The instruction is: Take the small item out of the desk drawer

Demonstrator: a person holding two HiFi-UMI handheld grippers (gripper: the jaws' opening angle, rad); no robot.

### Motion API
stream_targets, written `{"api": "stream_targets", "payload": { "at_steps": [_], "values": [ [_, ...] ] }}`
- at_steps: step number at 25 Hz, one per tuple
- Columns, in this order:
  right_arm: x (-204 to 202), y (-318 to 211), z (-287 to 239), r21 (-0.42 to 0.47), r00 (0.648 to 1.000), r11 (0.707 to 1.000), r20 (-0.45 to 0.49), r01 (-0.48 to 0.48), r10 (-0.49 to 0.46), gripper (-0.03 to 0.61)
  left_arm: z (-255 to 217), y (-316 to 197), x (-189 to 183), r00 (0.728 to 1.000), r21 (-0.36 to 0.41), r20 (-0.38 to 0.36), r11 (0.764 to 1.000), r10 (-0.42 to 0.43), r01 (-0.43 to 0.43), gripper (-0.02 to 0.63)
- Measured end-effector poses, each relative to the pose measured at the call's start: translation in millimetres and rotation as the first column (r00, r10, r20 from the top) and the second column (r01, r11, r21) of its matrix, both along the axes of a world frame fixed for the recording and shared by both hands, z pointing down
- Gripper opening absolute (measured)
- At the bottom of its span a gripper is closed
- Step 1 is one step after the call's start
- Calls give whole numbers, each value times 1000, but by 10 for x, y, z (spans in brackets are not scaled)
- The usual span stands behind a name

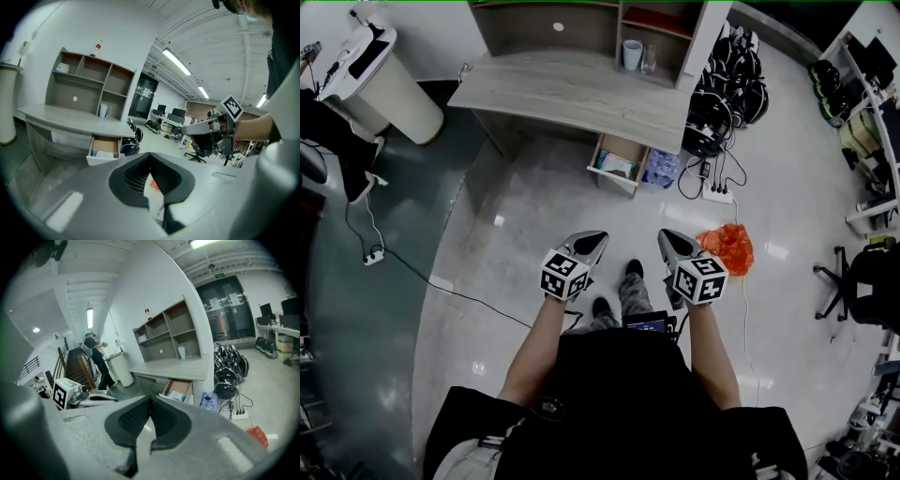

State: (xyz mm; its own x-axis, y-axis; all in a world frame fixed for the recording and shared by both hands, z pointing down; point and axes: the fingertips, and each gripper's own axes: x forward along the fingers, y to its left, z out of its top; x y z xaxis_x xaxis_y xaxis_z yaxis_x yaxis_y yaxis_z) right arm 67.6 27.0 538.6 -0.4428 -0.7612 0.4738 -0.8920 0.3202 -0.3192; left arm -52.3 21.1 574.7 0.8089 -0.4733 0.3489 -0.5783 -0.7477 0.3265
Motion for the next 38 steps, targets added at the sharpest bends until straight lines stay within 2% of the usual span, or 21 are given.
{"api": "stream_targets", "payload": {
  "at_steps": [12, 38],
  "values": [
    [101, -465, 99, -12, 998, 999, 28, 48, -47, -3, 32, -394, 117, 999, -7, 40, 999, -32, 32, 0],
    [365, -1906, 211, -50, 980, 980, 70, 192, -189, -3, 54, -1731, 437, 982, -24, 66, 984, -175, 177, 0]
  ]
}}
